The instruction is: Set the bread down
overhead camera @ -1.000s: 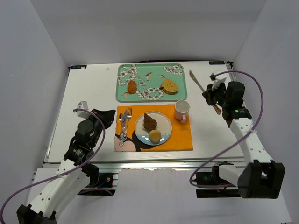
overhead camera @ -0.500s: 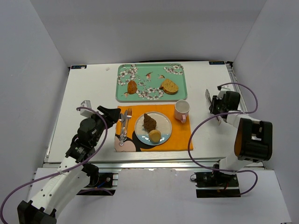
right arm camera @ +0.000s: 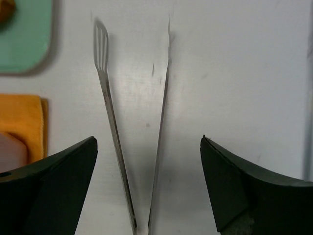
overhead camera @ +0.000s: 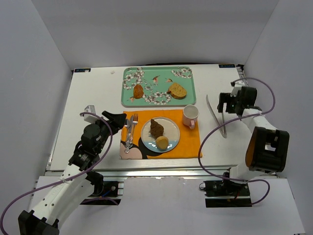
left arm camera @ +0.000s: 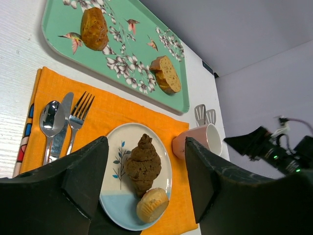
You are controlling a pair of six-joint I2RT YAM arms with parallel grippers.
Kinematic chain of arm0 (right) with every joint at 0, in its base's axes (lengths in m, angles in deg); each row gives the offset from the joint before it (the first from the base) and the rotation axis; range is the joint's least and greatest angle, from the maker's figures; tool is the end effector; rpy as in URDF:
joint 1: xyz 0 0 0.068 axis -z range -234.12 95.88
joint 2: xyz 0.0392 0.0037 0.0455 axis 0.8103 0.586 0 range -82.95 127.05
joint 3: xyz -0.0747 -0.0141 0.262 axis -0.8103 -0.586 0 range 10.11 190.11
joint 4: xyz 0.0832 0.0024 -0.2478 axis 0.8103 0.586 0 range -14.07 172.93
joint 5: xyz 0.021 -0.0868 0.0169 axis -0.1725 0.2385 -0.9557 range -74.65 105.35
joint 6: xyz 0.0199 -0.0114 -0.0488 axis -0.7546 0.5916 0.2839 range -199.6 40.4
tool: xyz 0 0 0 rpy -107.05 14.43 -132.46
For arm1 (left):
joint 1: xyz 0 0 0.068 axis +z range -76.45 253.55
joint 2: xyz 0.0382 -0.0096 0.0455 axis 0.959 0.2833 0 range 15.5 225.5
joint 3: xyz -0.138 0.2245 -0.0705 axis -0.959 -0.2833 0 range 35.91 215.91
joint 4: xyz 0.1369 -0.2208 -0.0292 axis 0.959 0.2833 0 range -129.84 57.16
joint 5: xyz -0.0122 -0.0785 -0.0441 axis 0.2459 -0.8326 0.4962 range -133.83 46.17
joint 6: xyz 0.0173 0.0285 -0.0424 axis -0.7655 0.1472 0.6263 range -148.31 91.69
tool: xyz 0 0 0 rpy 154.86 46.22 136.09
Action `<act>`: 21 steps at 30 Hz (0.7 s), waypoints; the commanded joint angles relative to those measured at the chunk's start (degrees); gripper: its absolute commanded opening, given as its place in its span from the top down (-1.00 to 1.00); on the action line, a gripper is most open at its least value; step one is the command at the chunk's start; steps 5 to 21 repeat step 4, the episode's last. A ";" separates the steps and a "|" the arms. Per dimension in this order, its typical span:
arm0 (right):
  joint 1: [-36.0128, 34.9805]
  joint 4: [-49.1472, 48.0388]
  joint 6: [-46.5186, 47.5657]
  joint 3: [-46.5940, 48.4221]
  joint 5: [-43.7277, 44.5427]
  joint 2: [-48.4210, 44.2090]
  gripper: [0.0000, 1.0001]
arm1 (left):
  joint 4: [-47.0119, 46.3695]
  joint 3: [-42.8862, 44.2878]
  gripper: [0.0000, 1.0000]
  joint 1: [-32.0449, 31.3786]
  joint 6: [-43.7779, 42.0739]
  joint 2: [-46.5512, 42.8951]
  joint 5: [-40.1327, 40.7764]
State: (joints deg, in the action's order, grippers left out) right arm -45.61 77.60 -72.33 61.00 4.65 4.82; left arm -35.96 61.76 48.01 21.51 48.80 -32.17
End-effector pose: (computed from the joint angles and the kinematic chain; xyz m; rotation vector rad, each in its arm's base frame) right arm 0.3243 -0.0417 0.2103 -0.0764 2.2289 0.0594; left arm 0.1446 -0.0611 0.2648 -0.5327 1.7506 -0.7661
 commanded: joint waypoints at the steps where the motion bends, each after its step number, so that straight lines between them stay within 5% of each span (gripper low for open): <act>1: -2.62 7.78 2.66 10.43 5.50 -4.09 -0.79 | -0.27 0.35 -0.41 0.32 -0.17 0.19 0.64; 4: -2.71 8.44 3.54 13.35 -0.60 -6.46 -0.79 | -1.06 0.52 -0.13 0.32 -0.25 1.24 -0.06; 21: -2.71 8.44 3.54 13.35 -0.60 -6.46 -0.79 | -1.06 0.52 -0.13 0.32 -0.25 1.24 -0.06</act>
